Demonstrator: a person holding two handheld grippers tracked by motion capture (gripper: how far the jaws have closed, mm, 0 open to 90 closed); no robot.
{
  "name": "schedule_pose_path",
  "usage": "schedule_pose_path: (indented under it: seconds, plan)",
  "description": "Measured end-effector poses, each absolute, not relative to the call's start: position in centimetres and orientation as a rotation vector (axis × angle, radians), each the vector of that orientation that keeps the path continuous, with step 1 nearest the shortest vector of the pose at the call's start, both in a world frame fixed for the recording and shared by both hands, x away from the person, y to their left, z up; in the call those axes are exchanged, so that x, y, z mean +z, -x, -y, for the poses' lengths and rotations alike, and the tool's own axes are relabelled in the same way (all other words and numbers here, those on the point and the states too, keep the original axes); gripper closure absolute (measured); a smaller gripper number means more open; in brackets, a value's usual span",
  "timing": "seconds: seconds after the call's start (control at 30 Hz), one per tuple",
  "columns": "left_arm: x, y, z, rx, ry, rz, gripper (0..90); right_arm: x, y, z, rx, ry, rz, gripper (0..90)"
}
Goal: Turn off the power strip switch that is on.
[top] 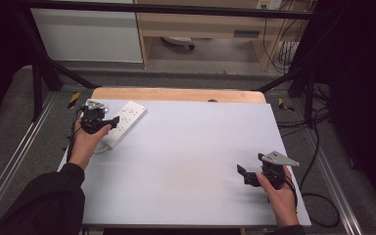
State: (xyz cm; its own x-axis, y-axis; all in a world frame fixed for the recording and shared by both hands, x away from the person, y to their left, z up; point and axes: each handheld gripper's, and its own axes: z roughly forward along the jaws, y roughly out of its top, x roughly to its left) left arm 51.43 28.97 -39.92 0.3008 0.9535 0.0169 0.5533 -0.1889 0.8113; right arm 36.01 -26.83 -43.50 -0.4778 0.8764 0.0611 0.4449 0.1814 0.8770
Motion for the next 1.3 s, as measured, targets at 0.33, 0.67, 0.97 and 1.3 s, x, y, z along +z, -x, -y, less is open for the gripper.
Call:
schedule_pose_path:
  seconds: [0.33, 0.67, 0.97, 1.3]
  plan:
    - [-40.9, -51.8, -29.4, 0.603, -1.83, -1.385, 50.5, -43.6, -36.0, 26.5, 1.234, -1.227, -2.035, 3.2]
    - [-41.5, -51.7, -29.8, 0.628, -1.826, -1.381, 71.8, -43.6, -36.0, 26.3, 1.216, -1.206, -2.045, 3.1]
    - [-41.5, -51.8, -30.0, 0.603, -1.784, -1.378, 86.2, -43.7, -36.0, 26.4, 1.197, -1.211, -2.039, 3.1]
    - [-41.8, -52.3, -29.9, 0.612, -1.787, -1.363, 89.8, -43.7, -36.0, 26.4, 1.197, -1.208, -2.037, 3.1]
